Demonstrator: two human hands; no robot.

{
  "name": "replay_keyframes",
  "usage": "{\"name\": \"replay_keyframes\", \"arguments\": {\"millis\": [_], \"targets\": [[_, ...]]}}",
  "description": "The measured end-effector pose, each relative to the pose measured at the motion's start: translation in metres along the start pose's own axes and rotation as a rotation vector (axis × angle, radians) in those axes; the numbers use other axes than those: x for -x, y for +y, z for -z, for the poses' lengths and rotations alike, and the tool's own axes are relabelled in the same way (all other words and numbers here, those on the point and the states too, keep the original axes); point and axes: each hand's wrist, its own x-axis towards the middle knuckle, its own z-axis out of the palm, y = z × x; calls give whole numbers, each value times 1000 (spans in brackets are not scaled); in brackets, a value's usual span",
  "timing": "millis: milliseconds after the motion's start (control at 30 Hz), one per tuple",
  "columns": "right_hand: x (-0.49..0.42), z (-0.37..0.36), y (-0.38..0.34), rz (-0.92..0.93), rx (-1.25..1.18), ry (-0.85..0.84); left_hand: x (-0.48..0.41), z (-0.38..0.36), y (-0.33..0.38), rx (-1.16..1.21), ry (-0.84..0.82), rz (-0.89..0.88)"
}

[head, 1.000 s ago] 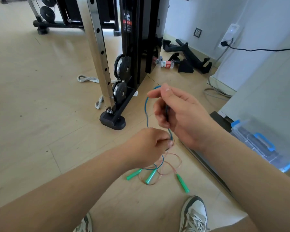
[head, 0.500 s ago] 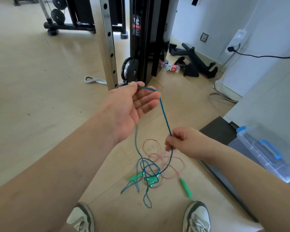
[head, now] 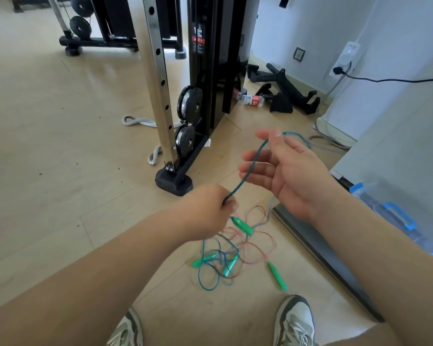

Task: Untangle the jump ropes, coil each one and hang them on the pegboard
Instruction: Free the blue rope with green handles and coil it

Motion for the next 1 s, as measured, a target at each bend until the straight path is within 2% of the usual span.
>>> {"name": "replay_keyframes", "arguments": {"millis": [67,133,200,267,333,467,567,633,700,767,867,933,1000], "targets": [[-4,8,3,-95,127,-34,-1,7,8,386,114,102],[-2,18,14,-189,329,-212,-1,15,18,784,158,169],[5,22,23,-239,475,-420,-1,22,25,987,190,163],[9,25,29,-249,496,-477,0,26,28,1086,208,147],[11,27,31,-229,459,-447,-2,26,26,1072,211,156],[10,28,27,-144,422,-330,-3,22,16,854,188,176],[8,30,26,-174,365,-308,0,23,7,491,193,222],[9,29,26,-223,339,-327,1,28,0,161,289,231],[10,25,24,-214,286,-325,2,33,-7,-30,414,196],[9,22,21,-185,221,-323,2,35,-7,94,422,118],[6,23,18,-170,179,-324,5,28,8,539,116,-14],[5,23,14,-184,131,-334,4,23,10,551,-1,-75],[3,25,11,-202,93,-304,3,26,9,490,35,-85]]}}
